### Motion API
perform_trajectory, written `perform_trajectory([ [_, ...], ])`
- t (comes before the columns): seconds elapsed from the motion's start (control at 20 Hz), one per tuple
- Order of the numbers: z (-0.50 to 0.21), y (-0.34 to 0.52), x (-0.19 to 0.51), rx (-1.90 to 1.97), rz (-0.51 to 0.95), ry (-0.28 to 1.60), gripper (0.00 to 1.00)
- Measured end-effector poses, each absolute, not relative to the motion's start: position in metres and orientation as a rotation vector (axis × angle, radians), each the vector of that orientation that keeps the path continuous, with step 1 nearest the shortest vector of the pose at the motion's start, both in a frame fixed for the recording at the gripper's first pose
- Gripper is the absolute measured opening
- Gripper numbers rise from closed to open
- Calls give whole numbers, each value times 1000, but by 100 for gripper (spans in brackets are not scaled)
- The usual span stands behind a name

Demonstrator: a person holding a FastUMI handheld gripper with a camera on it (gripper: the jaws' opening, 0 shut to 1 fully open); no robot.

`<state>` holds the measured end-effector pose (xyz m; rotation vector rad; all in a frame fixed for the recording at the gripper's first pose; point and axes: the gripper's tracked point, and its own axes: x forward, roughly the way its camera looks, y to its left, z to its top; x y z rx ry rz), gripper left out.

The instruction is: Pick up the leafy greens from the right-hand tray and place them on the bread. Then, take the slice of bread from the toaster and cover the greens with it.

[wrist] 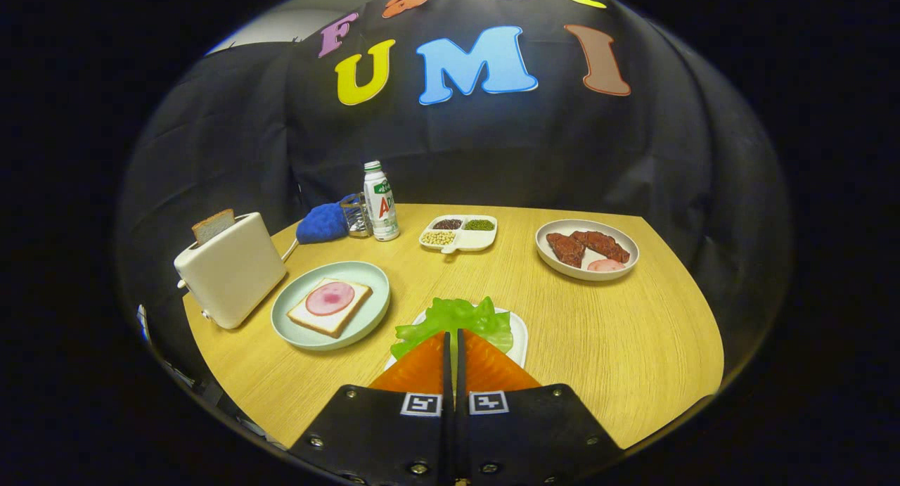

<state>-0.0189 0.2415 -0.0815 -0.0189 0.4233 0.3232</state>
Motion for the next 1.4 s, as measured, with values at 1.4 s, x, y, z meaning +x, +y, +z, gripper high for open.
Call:
perform_trajectory([
  [1.4,-66,430,-18,-6,600,351,0],
])
